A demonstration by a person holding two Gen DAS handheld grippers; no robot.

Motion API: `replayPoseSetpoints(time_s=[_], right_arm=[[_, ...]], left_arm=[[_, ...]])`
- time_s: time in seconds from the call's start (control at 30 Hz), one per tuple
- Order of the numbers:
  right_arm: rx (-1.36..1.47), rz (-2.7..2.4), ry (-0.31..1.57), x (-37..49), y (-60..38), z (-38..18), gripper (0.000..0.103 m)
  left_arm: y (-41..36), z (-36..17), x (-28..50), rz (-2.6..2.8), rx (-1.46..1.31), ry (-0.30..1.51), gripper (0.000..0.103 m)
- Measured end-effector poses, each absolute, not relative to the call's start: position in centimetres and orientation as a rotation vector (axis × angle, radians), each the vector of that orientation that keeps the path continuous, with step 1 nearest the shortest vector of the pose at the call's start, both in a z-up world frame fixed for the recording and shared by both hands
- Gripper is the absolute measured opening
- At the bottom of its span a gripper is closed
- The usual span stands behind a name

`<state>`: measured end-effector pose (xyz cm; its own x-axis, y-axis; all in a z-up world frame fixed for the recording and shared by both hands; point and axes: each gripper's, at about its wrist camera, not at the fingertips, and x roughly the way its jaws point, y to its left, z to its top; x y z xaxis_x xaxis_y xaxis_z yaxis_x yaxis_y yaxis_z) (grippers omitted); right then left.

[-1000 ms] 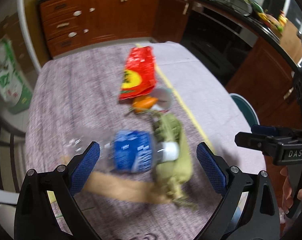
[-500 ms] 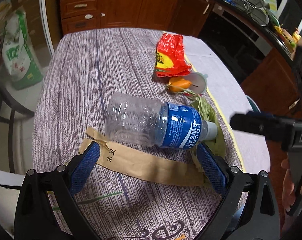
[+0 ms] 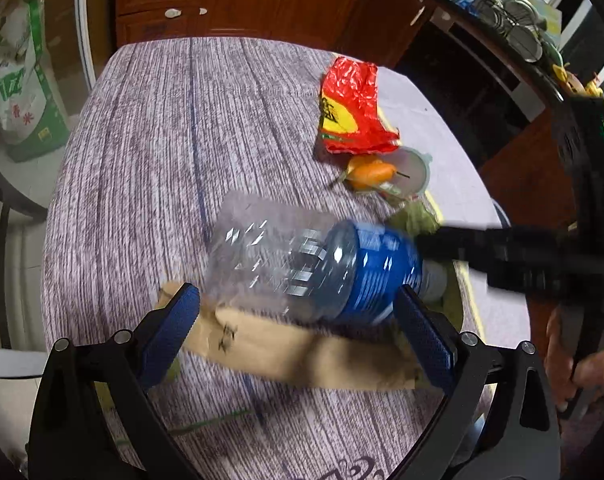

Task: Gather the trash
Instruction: 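Grasp the blue-label water bottle with the left gripper while the right gripper grasps the corn husks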

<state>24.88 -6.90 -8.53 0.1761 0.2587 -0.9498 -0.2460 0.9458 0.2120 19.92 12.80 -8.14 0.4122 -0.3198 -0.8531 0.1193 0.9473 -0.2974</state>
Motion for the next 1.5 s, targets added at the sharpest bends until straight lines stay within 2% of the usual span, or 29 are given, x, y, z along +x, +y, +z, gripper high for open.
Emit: replayPoseSetpoints(time_s=[0.4,0.47,0.53,0.73,1.07,1.13,1.2,1.5], right_arm=[[0.046,0.418,1.392,22.9,-8.3,-9.2,0.04],[0.052,0.406,1.391,22.7,-9.1,-9.2,0.044],[0.075,0.379,1.387,22.3,-10.6,-9.1,0.055],[0.131,0.323,1.396,21.3,-13.8,-9.3,0.073],[0.093,0.418,1.441,19.8,-10.5,-12.2,0.076],[0.032,0.402,1.425,19.5,-10.0,-12.2,0.057],[0.053,0.394,1.423,19.4,-10.7,-12.0,0.049],[0.091,0.27,1.391,19.2,-16.0,-10.9,0.045]], left_arm=[[9.1,-8.1,24.8,-0.27,-0.155,1.109,0.098],[8.0,-8.3,25.3,-0.292,-0.149,1.113,0.098],[7.1,-8.6,25.6,-0.324,-0.135,1.118,0.098],[5.0,-8.7,26.1,-0.309,-0.075,1.112,0.098],[7.5,-7.8,24.6,-0.215,-0.107,1.112,0.098],[7.8,-7.5,24.5,-0.205,-0.123,1.11,0.098],[7.9,-7.2,24.3,-0.2,-0.13,1.104,0.098],[7.7,-5.4,22.3,-0.193,-0.15,1.085,0.098]])
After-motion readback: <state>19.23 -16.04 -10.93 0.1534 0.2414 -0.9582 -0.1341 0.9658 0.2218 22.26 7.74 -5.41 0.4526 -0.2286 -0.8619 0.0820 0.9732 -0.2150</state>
